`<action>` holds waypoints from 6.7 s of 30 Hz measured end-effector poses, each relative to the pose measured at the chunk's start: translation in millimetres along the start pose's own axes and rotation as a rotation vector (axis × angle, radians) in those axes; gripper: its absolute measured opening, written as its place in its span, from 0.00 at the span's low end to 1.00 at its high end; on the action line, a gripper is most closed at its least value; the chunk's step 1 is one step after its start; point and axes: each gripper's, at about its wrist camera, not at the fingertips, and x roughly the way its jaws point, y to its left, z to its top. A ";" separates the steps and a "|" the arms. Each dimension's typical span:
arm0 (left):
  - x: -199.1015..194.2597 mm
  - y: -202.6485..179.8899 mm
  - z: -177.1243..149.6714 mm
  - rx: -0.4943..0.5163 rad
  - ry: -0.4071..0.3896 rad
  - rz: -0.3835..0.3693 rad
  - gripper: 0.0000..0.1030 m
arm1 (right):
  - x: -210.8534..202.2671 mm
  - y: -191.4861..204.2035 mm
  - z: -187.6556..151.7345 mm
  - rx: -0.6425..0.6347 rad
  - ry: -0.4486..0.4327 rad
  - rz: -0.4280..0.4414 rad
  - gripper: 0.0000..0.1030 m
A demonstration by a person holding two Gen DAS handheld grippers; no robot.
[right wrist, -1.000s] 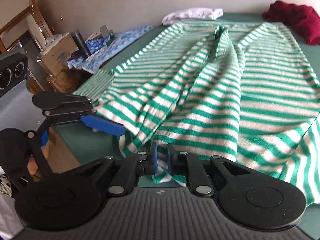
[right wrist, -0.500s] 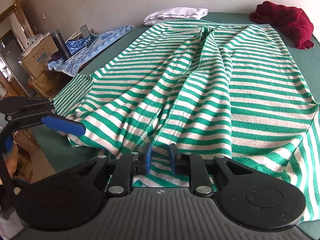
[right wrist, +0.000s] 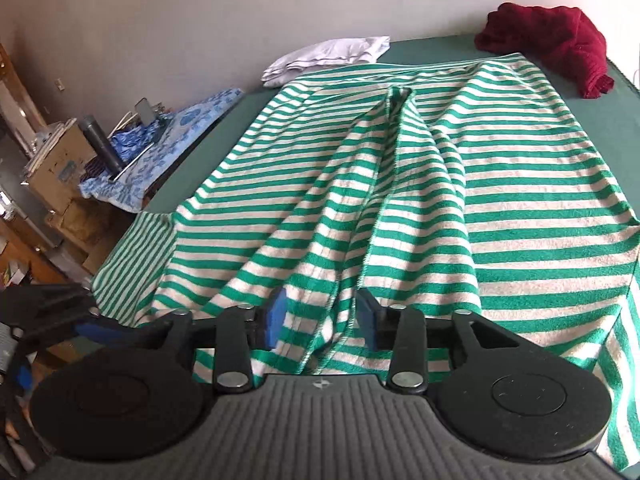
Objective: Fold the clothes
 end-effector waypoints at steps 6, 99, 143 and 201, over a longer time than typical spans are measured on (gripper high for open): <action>53.3 14.1 20.8 -0.031 0.102 -0.012 0.85 | -20.8 -29.8 -4.1 0.194 -0.095 -0.029 0.40; 148.6 44.4 50.6 -0.832 0.014 -0.312 0.95 | -54.0 -45.0 -69.9 -0.142 -0.063 0.104 0.61; 85.5 -5.0 98.1 -0.186 -0.059 0.160 0.00 | -108.0 -143.6 -26.8 0.597 -0.402 -0.090 0.41; 23.2 -37.8 120.0 -0.280 -0.198 0.431 0.00 | 126.0 -240.0 261.3 0.313 -0.176 -0.120 0.04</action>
